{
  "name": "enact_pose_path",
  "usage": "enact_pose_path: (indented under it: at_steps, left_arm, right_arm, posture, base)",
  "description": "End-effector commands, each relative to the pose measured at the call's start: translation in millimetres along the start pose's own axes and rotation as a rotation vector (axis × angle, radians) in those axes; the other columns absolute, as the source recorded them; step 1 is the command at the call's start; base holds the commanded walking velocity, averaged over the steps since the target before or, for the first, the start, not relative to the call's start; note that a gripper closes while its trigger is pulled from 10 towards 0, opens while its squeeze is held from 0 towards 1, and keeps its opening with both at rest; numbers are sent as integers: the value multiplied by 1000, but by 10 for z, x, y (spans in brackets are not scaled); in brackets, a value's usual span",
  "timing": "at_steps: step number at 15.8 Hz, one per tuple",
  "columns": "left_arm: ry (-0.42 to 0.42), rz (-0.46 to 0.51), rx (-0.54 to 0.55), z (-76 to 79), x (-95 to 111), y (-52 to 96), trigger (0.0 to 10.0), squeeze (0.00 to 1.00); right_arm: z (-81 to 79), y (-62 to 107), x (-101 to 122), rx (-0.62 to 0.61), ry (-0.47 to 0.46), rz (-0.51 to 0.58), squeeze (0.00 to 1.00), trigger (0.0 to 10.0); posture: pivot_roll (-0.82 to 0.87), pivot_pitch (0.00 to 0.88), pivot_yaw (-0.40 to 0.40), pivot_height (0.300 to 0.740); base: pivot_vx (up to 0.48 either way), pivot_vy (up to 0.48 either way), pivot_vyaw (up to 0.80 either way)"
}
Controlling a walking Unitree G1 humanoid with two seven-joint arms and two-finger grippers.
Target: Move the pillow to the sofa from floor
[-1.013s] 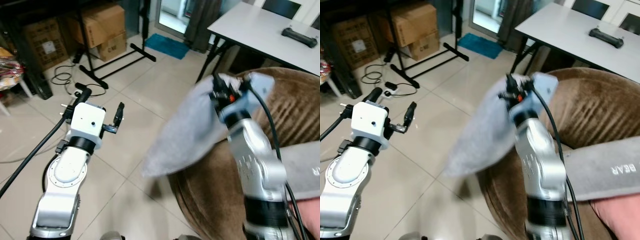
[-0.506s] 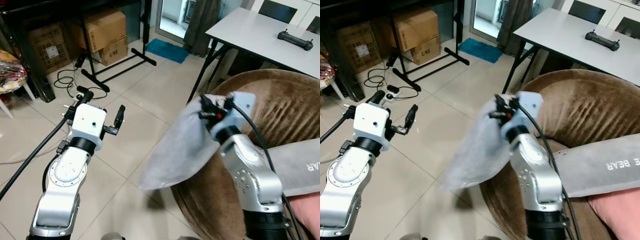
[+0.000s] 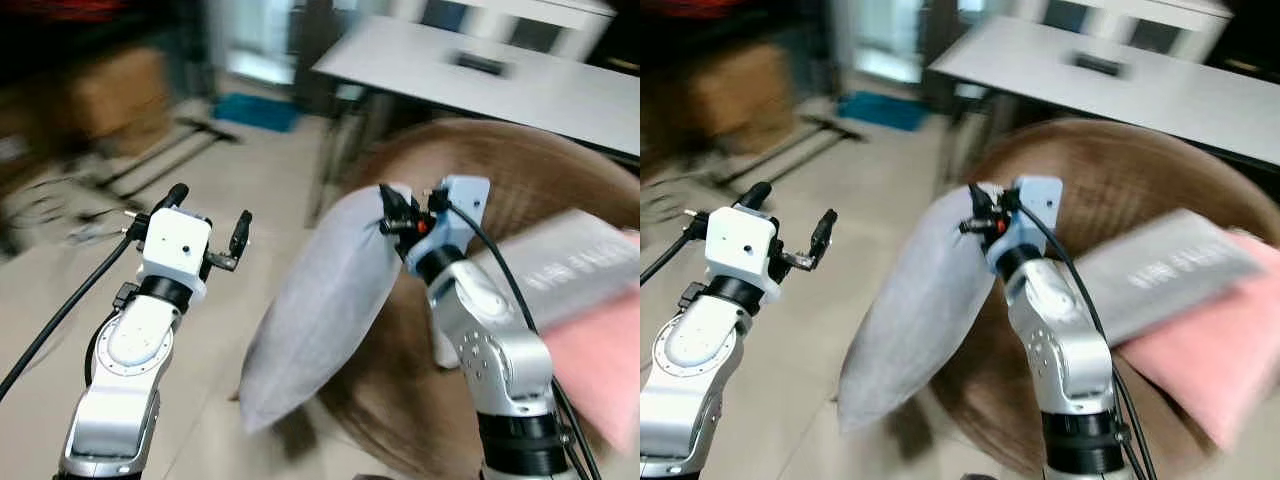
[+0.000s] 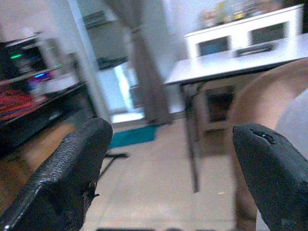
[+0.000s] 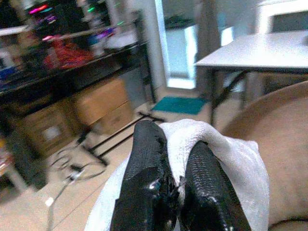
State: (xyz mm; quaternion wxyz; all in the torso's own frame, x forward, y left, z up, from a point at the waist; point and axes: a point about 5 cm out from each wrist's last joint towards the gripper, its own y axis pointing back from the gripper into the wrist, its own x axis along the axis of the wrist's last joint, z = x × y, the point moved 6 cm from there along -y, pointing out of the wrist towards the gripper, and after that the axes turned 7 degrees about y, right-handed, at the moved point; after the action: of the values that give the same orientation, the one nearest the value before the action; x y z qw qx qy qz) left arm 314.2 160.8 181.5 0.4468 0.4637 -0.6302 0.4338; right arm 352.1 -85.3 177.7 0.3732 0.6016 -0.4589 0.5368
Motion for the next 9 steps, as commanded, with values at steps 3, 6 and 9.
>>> enact_pose_path:
  at_steps: [3, 6, 9]
  left_arm:
    - [-1, 19, -23, 40, 52, 8, 10000, 0]
    - [-15, 11, -35, 55, 38, 22, 10000, 0]
    - [-12, 8, -46, 66, 35, 25, 10000, 0]
  right_arm:
    - [6, -6, 128, 7, 17, 49, 0, 10000]
    - [6, -10, 127, 4, 18, 48, 0, 10000]
    - [27, -5, 117, -9, -5, 39, 0, 10000]
  posture:
    - [63, 0, -98, 740]
    - [63, 0, -96, 740]
    - [59, 0, -89, 740]
  base:
    - [304, 0, -533]
    - [305, 0, 0]
    - [307, 0, -800]
